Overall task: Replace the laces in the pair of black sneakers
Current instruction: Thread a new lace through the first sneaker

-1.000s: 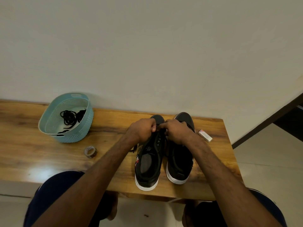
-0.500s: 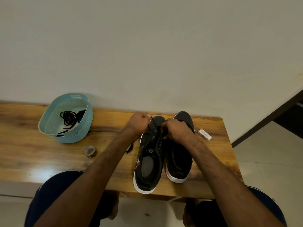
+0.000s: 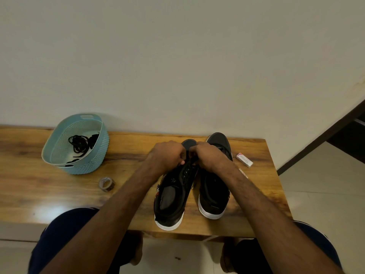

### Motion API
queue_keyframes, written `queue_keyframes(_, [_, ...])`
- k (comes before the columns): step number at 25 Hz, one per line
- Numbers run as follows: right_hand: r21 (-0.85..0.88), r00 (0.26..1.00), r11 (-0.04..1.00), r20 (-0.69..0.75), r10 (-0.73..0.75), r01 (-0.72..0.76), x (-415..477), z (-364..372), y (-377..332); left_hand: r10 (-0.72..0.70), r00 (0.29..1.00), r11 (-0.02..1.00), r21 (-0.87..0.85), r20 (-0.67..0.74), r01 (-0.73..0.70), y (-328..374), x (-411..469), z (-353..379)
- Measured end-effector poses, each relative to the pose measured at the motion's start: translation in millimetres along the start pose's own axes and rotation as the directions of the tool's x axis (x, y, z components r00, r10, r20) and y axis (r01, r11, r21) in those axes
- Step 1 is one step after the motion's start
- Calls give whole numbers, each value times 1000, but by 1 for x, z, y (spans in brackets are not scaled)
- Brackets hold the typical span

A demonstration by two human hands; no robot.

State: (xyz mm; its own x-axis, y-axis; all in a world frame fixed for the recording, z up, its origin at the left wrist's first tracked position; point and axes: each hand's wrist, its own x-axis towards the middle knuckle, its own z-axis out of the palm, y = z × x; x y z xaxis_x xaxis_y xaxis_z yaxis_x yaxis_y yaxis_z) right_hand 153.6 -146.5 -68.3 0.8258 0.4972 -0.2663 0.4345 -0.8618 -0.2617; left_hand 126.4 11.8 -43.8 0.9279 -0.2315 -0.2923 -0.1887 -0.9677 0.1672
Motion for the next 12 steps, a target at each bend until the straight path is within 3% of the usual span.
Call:
queue_keyframes(2, [6,1000,1000,0,3,-3,-1,0,1,-18,999,1000,15,-42,19,0,-3,-2])
queue_keyframes(4, [17,1000,1000,1,9,-9,-1,-2,1,-32,978,997,62,-206,45,-4,-7,-9])
queue_keyframes(7, [41,1000,999,7,15,-15,-3,-1,1,-266,858,951,26,-439,308,-36,-16,-28])
queue_keyframes(9, [53,1000,999,7,14,-14,-3,-2,2,-455,807,870,4,-378,492,-55,-25,-35])
queue_keyframes(10, [50,1000,999,9,13,-14,-3,-2,2,-451,821,865,55,-350,499,-57,-26,-33])
queue_keyframes(12, [31,1000,999,11,13,-14,-3,-3,1,-299,900,946,27,-318,324,-43,-24,-23])
